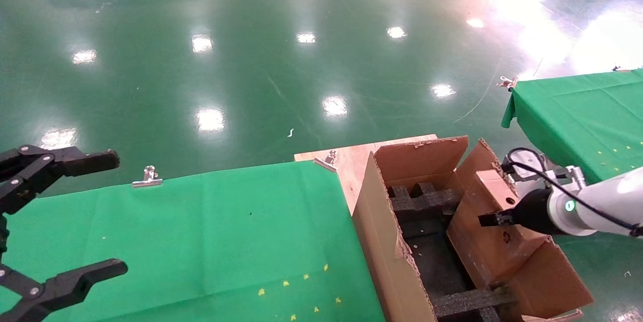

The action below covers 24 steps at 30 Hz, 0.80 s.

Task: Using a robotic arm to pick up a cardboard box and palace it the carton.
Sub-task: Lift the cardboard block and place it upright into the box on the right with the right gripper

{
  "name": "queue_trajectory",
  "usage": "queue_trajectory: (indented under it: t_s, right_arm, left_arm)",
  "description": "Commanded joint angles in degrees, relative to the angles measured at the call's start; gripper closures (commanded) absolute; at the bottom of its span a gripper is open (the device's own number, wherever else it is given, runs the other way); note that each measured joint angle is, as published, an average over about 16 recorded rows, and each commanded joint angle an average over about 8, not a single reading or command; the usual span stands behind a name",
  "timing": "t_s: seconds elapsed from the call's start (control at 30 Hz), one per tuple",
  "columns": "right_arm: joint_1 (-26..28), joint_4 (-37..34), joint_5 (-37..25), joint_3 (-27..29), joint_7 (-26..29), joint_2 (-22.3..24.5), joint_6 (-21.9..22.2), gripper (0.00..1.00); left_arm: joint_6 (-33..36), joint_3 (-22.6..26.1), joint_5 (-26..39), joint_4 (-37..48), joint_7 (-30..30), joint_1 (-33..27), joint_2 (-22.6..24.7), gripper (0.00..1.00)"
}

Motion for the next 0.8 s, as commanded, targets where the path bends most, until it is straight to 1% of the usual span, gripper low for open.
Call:
queue_trajectory:
  t_s: [0.03,0.23,0.4,0.57,0.8]
  right_arm:
    - [-0.76,-0.11,-1.09,-0.26,1.65,-0.52,0.41,1.0]
    - [-2.98,-1.22,-2.43,-0.93,4.51,-1.95,1.73,1.0]
    - [-4.72,-3.64,-2.42,-1.37,5.42,-3.44,3.51,1.0]
    - [-6.25,-7.78,-1.78,-1.82,4.45,-5.62,5.67,1.0]
    - [-7.99,-14.12,0.81,-2.25,1.04,-8.96,8.58,1.0]
  left_arm:
    - [0.0,0.0,0.0,0.0,0.0,0.0,0.0,0.0]
    - [0.0,0.0,0.0,0.0,0.0,0.0,0.0,0.0]
    - [0.0,0.01,0.0,0.0,0.0,0.0,0.0,0.0]
    - [0.0,0.01,-0.01,0.0,0.0,0.0,0.0,0.0]
    - [0.0,0.01,-0.01,0.0,0.01,0.0,0.0,0.0]
